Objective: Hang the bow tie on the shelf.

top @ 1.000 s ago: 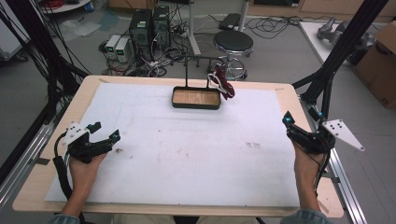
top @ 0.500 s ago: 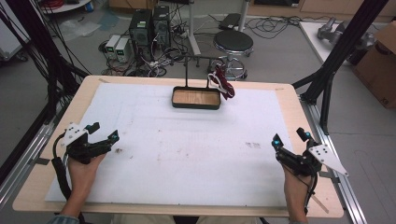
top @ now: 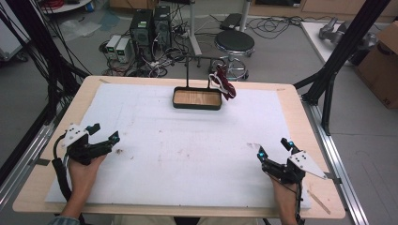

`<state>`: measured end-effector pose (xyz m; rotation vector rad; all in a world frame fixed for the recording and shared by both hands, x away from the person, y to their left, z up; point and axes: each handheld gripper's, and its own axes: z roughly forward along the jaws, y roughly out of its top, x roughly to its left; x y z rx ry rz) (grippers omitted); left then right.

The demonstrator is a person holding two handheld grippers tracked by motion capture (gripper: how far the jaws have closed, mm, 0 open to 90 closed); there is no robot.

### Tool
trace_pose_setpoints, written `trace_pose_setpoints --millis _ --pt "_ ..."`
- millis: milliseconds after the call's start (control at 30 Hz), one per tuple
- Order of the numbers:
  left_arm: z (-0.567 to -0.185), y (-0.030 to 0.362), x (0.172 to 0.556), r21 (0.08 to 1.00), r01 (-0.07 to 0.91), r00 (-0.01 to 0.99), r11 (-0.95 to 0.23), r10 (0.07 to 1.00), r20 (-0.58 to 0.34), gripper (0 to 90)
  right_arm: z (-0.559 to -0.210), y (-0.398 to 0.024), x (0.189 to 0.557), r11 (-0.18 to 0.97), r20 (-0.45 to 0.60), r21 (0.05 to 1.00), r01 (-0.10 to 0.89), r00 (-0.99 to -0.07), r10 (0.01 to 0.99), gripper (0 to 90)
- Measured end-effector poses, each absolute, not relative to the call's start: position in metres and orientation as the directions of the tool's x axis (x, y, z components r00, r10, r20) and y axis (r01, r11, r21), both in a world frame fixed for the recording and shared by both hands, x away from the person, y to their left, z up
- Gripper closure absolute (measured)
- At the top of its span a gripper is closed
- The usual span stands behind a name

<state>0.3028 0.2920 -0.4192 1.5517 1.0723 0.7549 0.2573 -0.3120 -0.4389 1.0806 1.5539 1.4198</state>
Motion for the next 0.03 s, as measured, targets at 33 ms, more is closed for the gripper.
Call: trace_pose_setpoints --millis 33 --pt "-0.4193 0.2921 0.3027 0.967 0.25 0.399 -0.044 0.915 -0.061 17.6 -0.4393 -0.312 0.2572 0.027 0.007 0.996 0.09 -0.358 0.934 11.0"
